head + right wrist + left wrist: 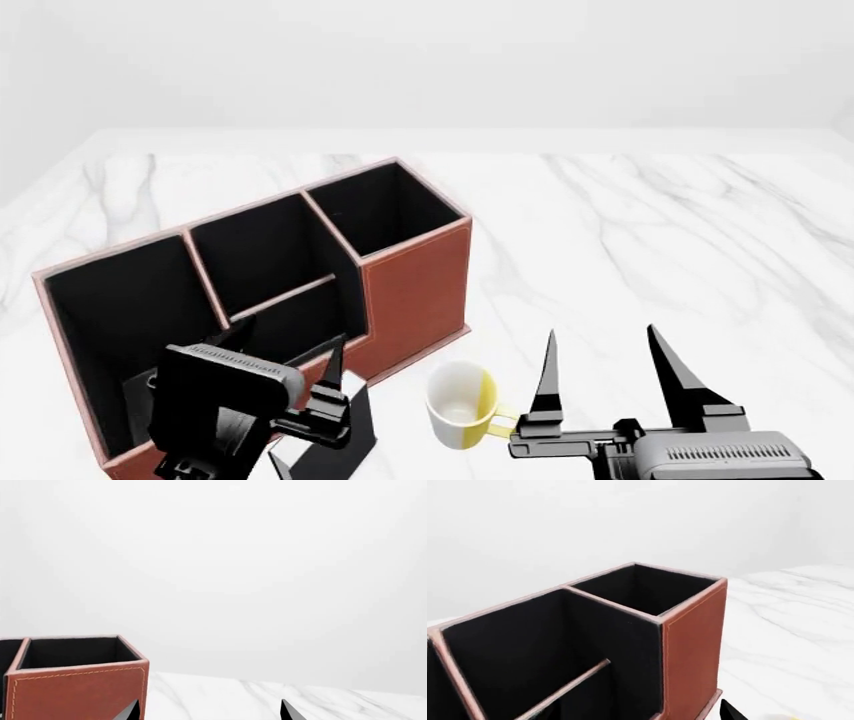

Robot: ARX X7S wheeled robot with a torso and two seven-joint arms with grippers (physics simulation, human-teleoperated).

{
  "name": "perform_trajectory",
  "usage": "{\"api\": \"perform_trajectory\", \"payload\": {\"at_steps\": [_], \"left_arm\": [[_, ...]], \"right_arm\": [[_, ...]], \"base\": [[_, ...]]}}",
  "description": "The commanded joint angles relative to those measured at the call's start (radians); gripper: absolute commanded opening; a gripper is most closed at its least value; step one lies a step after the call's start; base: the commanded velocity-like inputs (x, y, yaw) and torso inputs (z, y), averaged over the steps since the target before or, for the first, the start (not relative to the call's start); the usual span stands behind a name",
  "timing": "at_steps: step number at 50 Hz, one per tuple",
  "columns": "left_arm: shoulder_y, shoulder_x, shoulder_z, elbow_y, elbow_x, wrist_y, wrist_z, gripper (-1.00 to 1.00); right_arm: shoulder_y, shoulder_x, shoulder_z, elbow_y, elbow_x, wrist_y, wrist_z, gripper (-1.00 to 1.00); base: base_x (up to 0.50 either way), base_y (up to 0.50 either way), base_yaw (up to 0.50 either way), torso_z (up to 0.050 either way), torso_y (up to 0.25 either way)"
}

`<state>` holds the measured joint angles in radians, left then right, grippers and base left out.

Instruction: Pick up the book and place it in the right compartment of the caddy.

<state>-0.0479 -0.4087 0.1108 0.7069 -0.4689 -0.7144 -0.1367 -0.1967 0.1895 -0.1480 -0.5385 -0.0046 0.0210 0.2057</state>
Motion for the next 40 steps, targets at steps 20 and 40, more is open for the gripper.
{"api": "perform_trajectory", "payload": {"at_steps": [20,40], "left_arm": [[-0.221,-0.152,-0.035,0.124,-0.319,-0.625,0.124,1.00],[-0.275,-0.138,-0.022,0.059,-0.314,-0.642,0.085,1.00]], "right_arm": [[0.009,0.006,-0.009,0.030,-0.047,-0.001,0.012,1.00],[0.012,0.021,-0.018,0.030,-0.043,0.004,0.024,1.00]], "base": [[0.00,0.00,0.00,0.000,0.000],[0.00,0.00,0.00,0.000,0.000]]}}
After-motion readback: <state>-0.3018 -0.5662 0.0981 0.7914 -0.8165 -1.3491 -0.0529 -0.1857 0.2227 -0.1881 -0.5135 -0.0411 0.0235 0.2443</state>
